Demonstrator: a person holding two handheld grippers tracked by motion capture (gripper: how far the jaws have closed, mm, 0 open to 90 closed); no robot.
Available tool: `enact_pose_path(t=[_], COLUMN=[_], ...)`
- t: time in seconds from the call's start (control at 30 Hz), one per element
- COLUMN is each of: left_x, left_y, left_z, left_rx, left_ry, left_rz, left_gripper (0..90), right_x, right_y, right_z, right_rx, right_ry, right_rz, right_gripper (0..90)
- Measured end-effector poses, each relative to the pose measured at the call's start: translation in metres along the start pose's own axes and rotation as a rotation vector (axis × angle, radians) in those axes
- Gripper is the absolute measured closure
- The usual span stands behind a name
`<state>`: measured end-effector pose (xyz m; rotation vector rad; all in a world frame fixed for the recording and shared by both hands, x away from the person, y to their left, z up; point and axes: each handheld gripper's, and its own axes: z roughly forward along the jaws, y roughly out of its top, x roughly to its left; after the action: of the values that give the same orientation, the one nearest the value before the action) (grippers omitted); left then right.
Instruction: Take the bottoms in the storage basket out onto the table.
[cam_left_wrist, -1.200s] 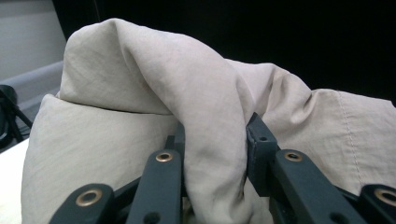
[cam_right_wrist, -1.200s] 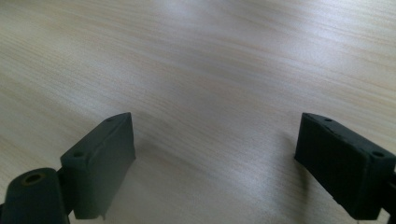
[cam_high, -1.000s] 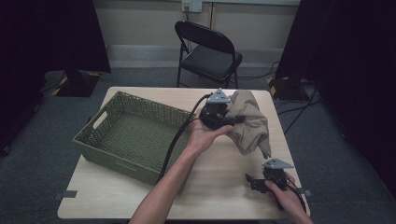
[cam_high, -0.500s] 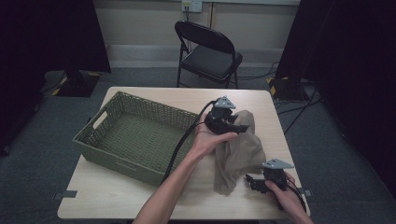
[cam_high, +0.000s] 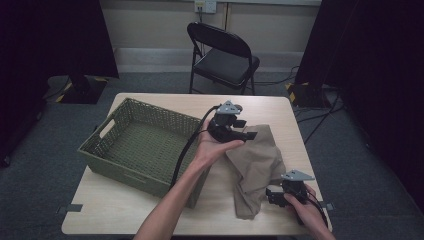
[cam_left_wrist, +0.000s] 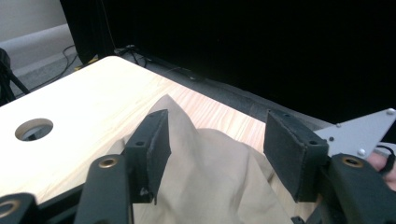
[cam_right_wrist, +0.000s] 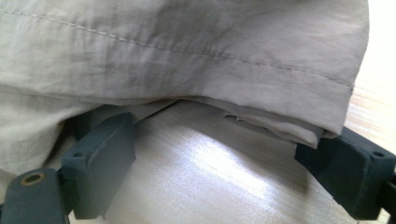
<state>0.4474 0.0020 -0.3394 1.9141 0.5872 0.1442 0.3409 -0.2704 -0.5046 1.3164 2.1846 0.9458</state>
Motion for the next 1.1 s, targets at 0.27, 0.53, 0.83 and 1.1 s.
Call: enact_pose_path(t=[0.27,0.53,0.83,1.1], left_x=[0.015,0.025,0.031,0.032], left_y=[-0.013,-0.029,-0.046,-0.064], left_z=[-0.036,-0.075,-0.111,-0.074], left_rx=[-0.024,-0.047,-0.059,0.099], left_ry=[0.029,0.035,0.078,0.09], left_rz=[-0.045,-0.052,-0.068,-0.061], left_gripper=[50.9,65.6,66.4,54.8], right_x=[0.0,0.0,0.0,0.0], right_y=[0.0,0.0,0.001,0.001], right_z=[0.0,0.0,0.0,0.001], right_rx=[0.0,0.001,0.002,0.003], right_ry=[0.0,0.003,0.004,0.005], right_rz=[-0.001,0.0,-0.001,-0.001], right_gripper=[10.9,10.8,10.8,10.8])
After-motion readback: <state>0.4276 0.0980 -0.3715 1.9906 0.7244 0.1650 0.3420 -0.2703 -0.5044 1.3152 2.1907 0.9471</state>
